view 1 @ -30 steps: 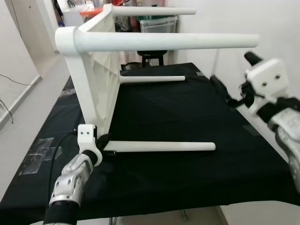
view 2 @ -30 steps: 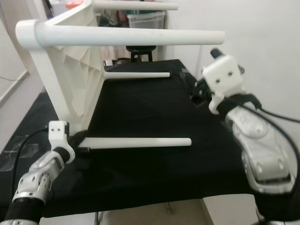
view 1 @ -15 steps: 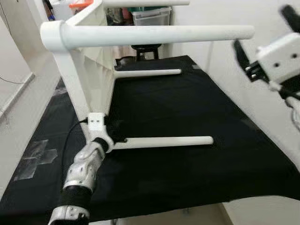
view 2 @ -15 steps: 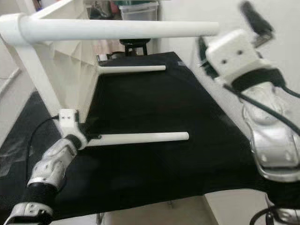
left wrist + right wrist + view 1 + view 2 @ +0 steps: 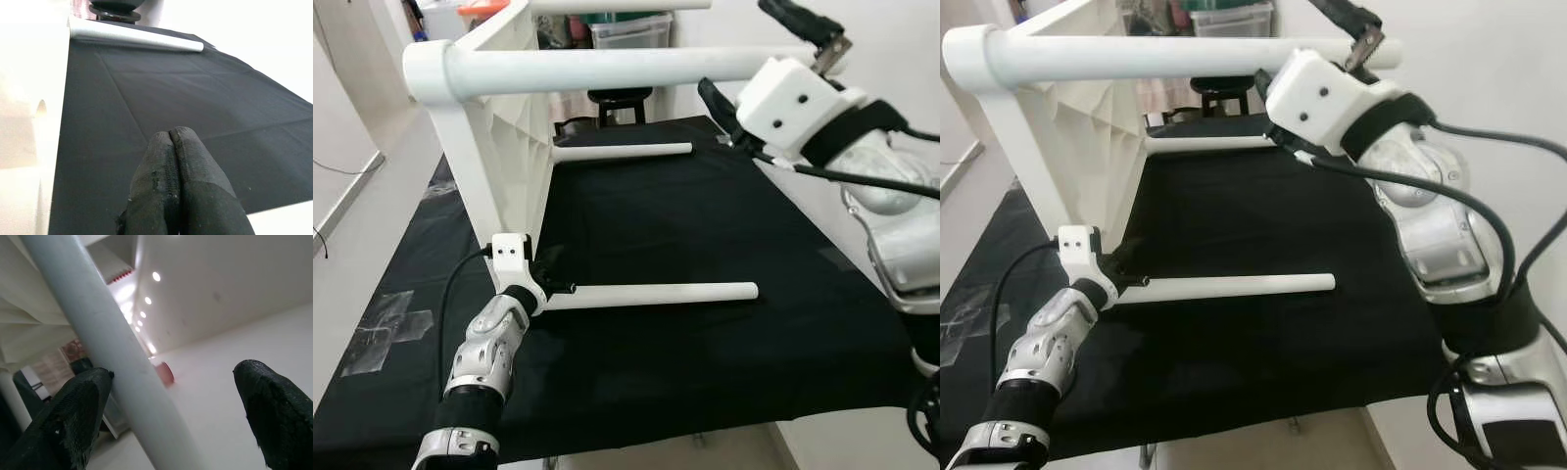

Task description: Building children table

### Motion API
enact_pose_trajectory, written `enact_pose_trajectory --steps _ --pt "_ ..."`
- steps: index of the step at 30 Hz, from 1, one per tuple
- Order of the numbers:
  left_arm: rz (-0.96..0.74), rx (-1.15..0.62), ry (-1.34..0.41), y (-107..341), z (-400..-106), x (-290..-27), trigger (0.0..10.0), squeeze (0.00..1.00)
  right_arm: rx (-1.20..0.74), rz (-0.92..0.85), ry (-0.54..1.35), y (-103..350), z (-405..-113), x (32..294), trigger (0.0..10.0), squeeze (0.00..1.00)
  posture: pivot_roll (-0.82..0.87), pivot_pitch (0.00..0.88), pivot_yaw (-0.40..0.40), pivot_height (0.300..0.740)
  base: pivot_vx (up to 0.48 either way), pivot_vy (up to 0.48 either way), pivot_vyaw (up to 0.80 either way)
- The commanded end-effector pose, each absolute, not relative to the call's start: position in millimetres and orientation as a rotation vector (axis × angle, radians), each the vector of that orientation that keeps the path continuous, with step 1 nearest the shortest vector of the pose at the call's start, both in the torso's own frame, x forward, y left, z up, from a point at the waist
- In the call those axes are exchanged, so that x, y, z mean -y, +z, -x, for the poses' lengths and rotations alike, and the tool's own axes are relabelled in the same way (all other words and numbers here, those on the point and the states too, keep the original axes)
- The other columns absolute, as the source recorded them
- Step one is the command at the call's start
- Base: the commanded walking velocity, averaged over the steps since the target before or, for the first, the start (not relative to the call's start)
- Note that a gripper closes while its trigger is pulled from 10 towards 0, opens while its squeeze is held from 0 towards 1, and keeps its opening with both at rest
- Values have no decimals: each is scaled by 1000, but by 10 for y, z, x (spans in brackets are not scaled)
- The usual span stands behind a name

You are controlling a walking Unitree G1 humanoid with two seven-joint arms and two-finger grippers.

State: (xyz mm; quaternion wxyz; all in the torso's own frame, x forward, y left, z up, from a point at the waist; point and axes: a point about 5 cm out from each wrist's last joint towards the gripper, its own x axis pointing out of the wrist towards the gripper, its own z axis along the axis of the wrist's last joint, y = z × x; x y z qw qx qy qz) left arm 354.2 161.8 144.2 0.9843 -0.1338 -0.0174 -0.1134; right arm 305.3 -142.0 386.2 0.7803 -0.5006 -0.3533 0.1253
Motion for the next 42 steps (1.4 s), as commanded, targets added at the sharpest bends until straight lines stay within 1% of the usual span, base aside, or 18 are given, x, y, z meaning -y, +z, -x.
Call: enact_pose_trajectory --steps 1,9,13,18,19,20,21,22,23,28,42 --pt "277 44 -215 1445 -3552 -1642 10000 0 748 1135 355 3801 -3108 1285 10000 0 -211 60 8 740 0 0 0" --pt "282 46 -208 1425 -3542 -1641 10000 0 707 1203 399 3765 -3234 1207 10000 0 -210 61 -4 740 0 0 0" --pt "286 47 -200 1410 -3532 -1649 10000 0 655 1248 378 3748 -3360 1211 10000 0 -210 61 -8 740 0 0 0" --pt "286 49 -198 1405 -3533 -1653 10000 0 635 1267 349 3784 -3427 1228 10000 0 -213 58 -9 740 0 0 0" --pt "286 49 -197 1405 -3537 -1655 10000 0 628 1276 325 3825 -3449 1244 7725 0 -214 58 -9 740 0 0 0" --pt "286 49 -197 1405 -3537 -1655 10000 0 628 1276 325 3825 -3449 1244 7725 0 -214 58 -9 740 0 0 0" --pt "285 50 -198 1407 -3542 -1655 10000 0 624 1281 310 3860 -3465 1254 5137 0 -219 54 -9 740 0 0 0" --pt "285 50 -198 1407 -3542 -1655 10000 0 624 1281 310 3860 -3465 1254 5137 0 -219 54 -9 740 0 0 0" --pt "285 51 -198 1412 -3550 -1654 10000 0 625 1289 295 3895 -3475 1261 0 0 -220 55 -9 740 0 0 0" --pt "285 55 -196 1422 -3567 -1656 10000 0 641 1298 281 3967 -3494 1249 0 0 -223 57 -8 740 0 0 0" --pt "259 38 -120 1359 -3605 -1825 10000 0 674 1280 261 4080 -3498 1257 0 0 -229 61 -2 740 0 0 0"
